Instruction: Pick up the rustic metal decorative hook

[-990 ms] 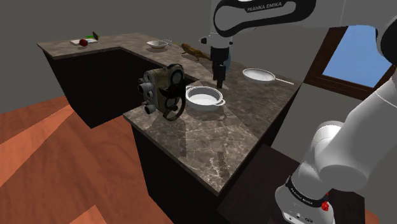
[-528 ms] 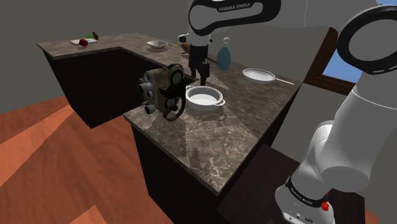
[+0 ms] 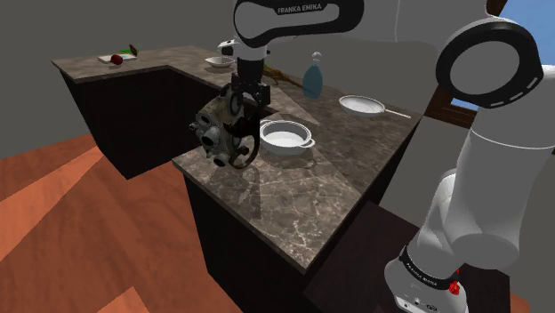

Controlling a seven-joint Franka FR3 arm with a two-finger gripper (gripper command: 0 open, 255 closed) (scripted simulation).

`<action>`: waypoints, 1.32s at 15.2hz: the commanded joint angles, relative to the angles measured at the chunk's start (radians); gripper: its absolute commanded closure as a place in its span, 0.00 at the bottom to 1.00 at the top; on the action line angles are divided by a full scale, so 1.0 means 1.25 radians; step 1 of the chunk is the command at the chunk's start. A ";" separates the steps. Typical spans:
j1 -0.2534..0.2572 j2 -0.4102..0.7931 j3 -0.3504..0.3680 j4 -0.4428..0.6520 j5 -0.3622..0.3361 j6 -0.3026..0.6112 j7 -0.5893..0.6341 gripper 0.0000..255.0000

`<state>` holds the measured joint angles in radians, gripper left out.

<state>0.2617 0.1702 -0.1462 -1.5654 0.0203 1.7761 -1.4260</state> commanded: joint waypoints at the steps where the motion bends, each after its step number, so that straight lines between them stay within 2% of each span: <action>1: 0.002 0.014 0.004 -0.023 0.002 0.004 -0.010 0.00; 7: 0.003 0.016 0.004 -0.070 0.002 0.053 -0.010 0.00; 8: 0.003 0.015 0.004 -0.071 0.002 0.053 -0.009 1.00; 17: 0.003 0.016 0.004 -0.070 0.002 0.053 -0.010 1.00; 20: 0.002 0.014 0.004 -0.040 0.002 0.021 -0.010 1.00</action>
<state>0.2644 0.1874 -0.1416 -1.6272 0.0227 1.8140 -1.4390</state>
